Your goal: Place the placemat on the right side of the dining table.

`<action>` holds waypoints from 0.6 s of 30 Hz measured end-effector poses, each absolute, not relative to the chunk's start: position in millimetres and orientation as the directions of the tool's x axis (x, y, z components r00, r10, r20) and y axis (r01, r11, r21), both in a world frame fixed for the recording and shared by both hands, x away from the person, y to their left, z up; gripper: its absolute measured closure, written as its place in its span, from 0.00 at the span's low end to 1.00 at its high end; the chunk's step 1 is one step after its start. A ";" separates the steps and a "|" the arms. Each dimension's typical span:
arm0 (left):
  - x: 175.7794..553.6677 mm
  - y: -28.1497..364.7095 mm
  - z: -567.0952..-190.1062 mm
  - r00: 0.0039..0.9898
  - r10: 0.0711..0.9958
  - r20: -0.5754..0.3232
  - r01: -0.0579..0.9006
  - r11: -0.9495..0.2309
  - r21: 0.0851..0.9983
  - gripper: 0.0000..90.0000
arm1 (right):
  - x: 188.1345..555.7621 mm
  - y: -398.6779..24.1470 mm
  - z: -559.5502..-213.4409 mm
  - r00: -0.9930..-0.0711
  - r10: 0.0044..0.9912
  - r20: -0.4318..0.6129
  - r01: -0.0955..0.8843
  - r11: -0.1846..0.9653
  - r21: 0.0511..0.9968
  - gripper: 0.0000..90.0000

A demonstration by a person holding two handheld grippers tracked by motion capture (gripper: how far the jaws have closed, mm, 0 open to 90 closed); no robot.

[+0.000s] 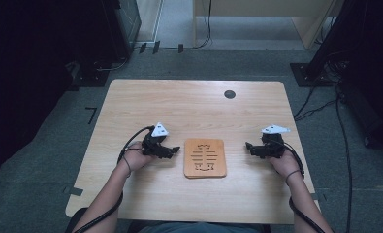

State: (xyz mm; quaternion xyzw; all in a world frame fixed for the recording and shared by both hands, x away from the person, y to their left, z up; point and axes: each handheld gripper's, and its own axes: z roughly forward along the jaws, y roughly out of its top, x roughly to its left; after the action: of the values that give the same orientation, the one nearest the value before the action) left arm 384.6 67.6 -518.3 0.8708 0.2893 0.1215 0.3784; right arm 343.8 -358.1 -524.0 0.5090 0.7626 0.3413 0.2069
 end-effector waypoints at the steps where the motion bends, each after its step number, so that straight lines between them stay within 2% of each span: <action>1: 384.6 67.3 -518.4 0.801 0.598 -0.009 0.413 -0.543 0.731 0.18 | 344.6 -357.7 -524.1 -0.395 0.918 0.029 0.636 0.250 0.730 0.11; 7: 384.9 66.2 -518.5 0.795 0.607 -0.008 0.419 -0.539 0.731 0.18 | 349.3 -354.4 -524.9 -0.363 0.931 0.032 0.661 0.233 0.713 0.00; 14: 385.2 65.7 -518.5 0.789 0.615 -0.008 0.424 -0.534 0.732 0.18 | 350.7 -353.8 -525.3 -0.351 0.936 0.030 0.665 0.227 0.711 0.00; 18: 388.4 69.9 -518.0 0.773 0.631 -0.057 0.457 -0.493 0.740 0.18 | 351.0 -353.1 -525.3 -0.341 0.940 0.030 0.668 0.219 0.711 0.00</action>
State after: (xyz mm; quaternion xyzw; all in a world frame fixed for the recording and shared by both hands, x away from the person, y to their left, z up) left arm 388.4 69.9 -518.0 0.8568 0.3176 0.1115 0.3907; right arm 351.0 -353.1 -525.3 0.5345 0.7520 0.3236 0.2100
